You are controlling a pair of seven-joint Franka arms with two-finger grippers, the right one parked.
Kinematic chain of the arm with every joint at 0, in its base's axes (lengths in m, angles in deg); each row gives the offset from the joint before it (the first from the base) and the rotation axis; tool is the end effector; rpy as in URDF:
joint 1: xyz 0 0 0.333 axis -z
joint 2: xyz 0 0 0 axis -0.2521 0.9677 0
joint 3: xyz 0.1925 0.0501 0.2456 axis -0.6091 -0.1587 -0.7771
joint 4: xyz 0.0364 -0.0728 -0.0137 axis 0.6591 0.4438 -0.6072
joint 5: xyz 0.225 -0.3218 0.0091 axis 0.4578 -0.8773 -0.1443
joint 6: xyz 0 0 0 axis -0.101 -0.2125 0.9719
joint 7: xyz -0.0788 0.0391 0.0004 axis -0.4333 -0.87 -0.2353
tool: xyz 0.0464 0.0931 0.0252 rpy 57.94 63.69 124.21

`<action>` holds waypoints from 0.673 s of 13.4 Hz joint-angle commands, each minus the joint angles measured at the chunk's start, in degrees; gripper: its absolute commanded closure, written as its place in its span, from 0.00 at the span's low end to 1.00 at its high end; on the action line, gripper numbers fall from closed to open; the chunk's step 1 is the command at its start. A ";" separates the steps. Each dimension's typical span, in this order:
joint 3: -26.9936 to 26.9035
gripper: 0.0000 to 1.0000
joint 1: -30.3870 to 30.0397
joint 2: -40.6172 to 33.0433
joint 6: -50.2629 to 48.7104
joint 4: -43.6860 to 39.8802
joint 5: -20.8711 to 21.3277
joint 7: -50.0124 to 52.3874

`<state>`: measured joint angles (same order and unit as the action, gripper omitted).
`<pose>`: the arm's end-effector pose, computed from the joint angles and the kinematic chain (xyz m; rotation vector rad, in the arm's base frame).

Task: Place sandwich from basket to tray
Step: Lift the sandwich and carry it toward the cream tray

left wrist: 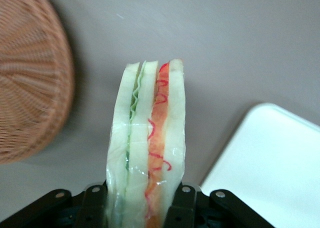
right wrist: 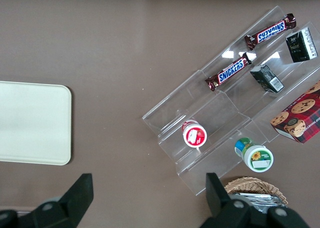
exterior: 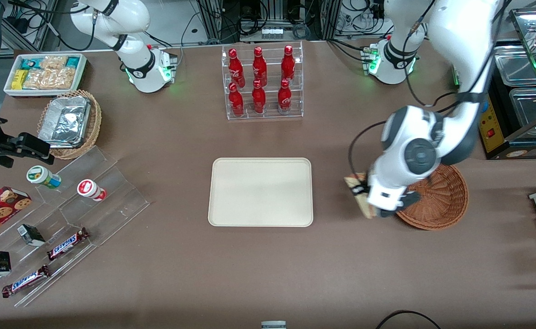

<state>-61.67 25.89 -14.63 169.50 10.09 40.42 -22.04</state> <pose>0.5952 -0.2560 0.3376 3.0453 0.6032 -0.2299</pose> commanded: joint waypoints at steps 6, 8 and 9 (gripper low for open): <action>5.74 0.61 10.85 13.67 5.77 -10.80 8.55 0.14; 5.74 0.61 12.70 16.13 7.11 -11.23 8.46 0.23; 5.74 0.61 13.23 17.71 7.64 -12.11 8.55 0.14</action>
<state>-55.52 38.31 -0.07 177.07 1.34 47.83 -21.81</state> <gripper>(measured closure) 0.604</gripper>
